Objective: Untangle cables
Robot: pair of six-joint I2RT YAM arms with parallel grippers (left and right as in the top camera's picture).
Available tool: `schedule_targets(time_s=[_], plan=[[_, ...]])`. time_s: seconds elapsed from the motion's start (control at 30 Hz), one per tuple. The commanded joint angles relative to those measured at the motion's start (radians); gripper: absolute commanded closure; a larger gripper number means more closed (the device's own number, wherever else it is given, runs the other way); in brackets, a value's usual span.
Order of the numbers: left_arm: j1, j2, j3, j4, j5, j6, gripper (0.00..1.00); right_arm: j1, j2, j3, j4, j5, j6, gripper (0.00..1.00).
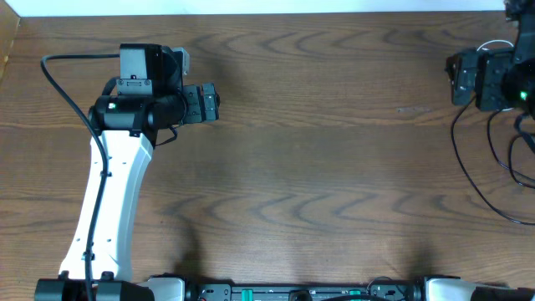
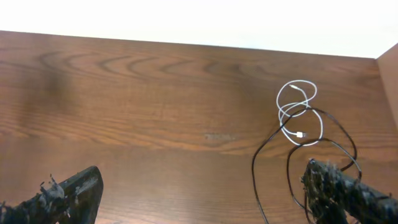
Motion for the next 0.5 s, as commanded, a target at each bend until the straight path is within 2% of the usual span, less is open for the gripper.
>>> schedule_targets(time_s=[0.0,0.2,0.37,0.47], plan=[[-0.001,0.004,0.010,-0.003,0.009,0.021,0.02,0.006,-0.004,0.006,-0.003,0.022,-0.013,0.01],[-0.001,0.004,0.010,-0.003,0.009,0.021,0.02,0.006,-0.004,0.006,-0.004,0.023,-0.013,0.01],[-0.001,0.004,0.010,-0.003,0.009,0.021,0.02,0.006,-0.004,0.006,-0.080,0.023,-0.013,0.01],[-0.001,0.004,0.010,-0.003,0.009,0.021,0.02,0.007,-0.021,-0.032,-0.024,0.023,-0.033,0.01]])
